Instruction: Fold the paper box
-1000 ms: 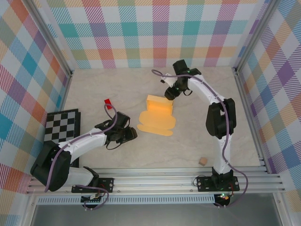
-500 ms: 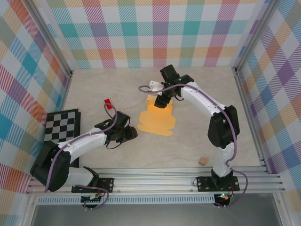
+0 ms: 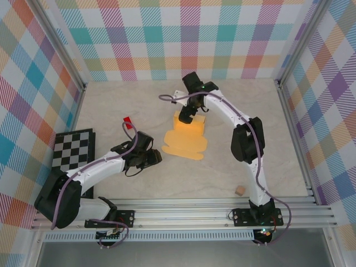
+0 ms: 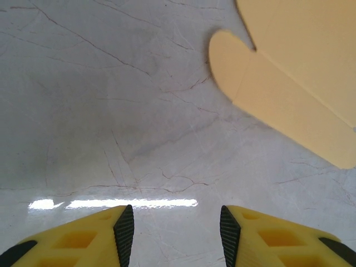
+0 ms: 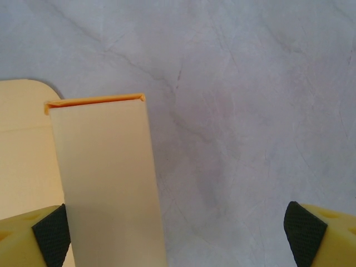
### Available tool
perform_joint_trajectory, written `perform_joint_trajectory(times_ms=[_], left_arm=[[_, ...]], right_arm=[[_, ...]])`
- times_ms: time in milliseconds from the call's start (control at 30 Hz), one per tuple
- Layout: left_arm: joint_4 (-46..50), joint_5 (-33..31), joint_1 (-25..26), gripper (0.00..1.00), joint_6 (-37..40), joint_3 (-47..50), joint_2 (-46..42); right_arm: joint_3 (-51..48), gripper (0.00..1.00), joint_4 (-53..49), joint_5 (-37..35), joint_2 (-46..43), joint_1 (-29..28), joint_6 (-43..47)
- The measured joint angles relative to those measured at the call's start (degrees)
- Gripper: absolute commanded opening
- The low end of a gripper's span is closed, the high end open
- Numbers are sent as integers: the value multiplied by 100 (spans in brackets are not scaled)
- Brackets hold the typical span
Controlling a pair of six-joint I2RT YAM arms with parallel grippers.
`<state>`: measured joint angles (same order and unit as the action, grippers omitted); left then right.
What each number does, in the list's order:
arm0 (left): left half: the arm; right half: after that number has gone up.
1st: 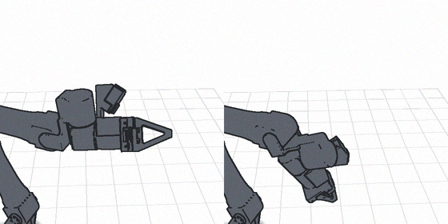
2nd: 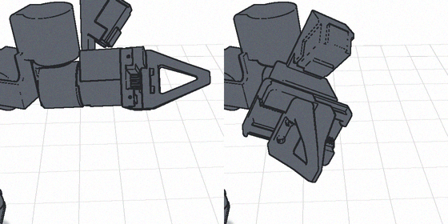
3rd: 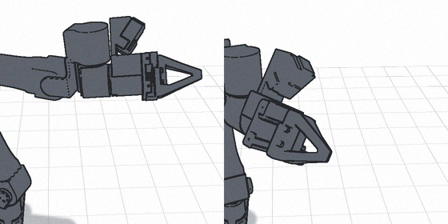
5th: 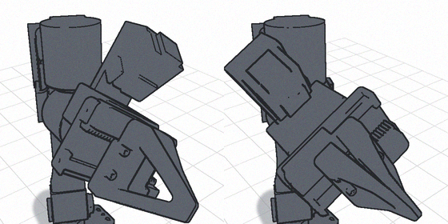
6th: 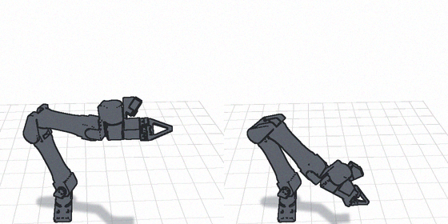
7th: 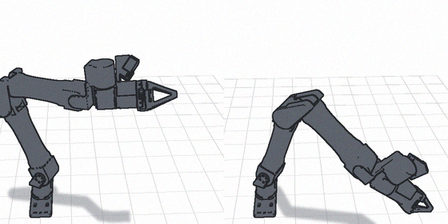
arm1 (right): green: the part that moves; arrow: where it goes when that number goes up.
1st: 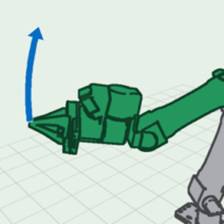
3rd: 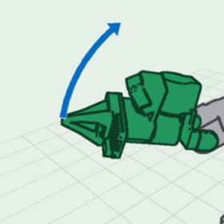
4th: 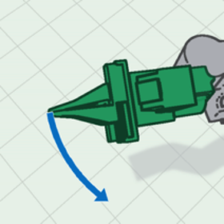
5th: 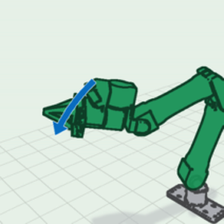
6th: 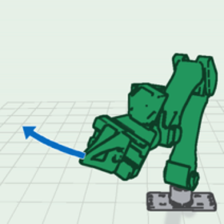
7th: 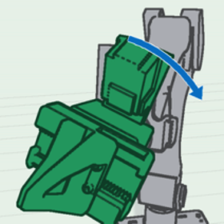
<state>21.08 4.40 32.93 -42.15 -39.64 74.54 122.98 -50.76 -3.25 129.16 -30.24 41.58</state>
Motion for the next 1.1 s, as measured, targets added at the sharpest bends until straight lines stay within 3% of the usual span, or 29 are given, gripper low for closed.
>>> perform_joint_trajectory(times_ms=[200,467,667,1100], left_arm=[[0,-24,0,48,31,0,24],[94,-22,0,48,63,-52,173],[151,-22,0,48,63,-223,184],[192,-107,118,47,61,-428,260]], right_arm=[[811,100,-400,573,518,586,-892],[767,100,-514,1438,761,1648,-2243],[-765,100,214,1989,179,2181,-2986],[-4409,100,1928,2144,-2000,2697,-4426]])
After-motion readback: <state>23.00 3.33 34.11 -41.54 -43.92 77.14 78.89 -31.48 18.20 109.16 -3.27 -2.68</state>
